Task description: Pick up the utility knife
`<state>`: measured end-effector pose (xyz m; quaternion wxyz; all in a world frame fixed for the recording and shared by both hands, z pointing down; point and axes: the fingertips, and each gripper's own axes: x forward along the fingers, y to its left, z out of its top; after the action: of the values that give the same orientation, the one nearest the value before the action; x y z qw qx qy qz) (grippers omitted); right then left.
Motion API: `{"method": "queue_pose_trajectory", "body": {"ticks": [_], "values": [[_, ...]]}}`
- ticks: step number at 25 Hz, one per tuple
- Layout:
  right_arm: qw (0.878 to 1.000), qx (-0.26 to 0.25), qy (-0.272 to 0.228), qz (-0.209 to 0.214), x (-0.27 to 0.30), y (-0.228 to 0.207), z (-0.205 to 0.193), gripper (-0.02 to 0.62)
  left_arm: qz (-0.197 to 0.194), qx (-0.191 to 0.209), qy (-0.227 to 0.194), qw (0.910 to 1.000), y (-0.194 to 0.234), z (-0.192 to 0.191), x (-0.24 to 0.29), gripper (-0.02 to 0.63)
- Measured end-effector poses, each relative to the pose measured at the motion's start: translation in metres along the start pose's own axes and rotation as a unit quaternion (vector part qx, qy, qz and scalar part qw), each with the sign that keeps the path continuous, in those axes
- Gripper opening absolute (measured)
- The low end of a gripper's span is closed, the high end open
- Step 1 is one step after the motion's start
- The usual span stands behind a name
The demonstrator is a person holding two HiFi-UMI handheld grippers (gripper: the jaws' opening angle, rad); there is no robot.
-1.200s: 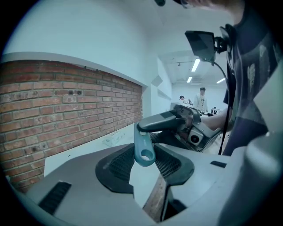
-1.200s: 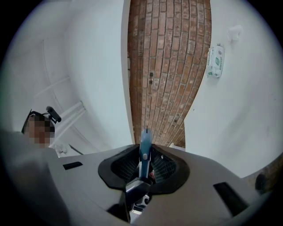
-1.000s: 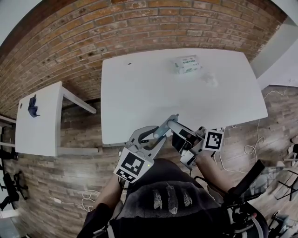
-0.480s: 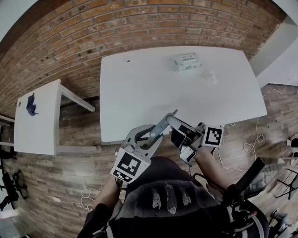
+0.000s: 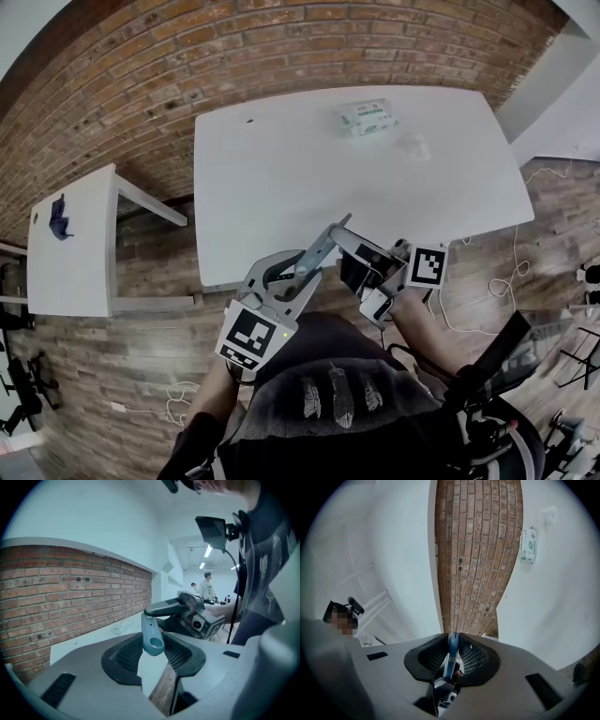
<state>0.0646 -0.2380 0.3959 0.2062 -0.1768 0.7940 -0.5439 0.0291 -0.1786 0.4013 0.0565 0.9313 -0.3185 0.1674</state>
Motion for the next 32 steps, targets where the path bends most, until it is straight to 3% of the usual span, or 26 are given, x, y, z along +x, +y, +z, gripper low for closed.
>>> {"method": "queue_pose_trajectory", "body": {"ticks": [9, 16, 25, 32], "values": [[1.0, -0.022, 0.001, -0.005, 0.003, 0.003, 0.001, 0.074, -0.002, 0.005, -0.003, 1.0, 0.002, 0.0, -0.006, 0.135], [0.999, 0.015, -0.035, -0.001, -0.003, -0.005, 0.009, 0.075, 0.009, 0.031, 0.004, 0.9995, 0.004, 0.002, 0.004, 0.135], [0.998, 0.022, -0.061, 0.014, -0.017, 0.001, 0.023, 0.076, 0.018, 0.015, 0.011, 0.9997, 0.005, -0.001, 0.003, 0.135], [0.999, 0.013, -0.017, 0.025, -0.023, 0.007, 0.011, 0.121, 0.028, 0.017, 0.007, 0.9995, -0.003, 0.006, 0.012, 0.135]]}}
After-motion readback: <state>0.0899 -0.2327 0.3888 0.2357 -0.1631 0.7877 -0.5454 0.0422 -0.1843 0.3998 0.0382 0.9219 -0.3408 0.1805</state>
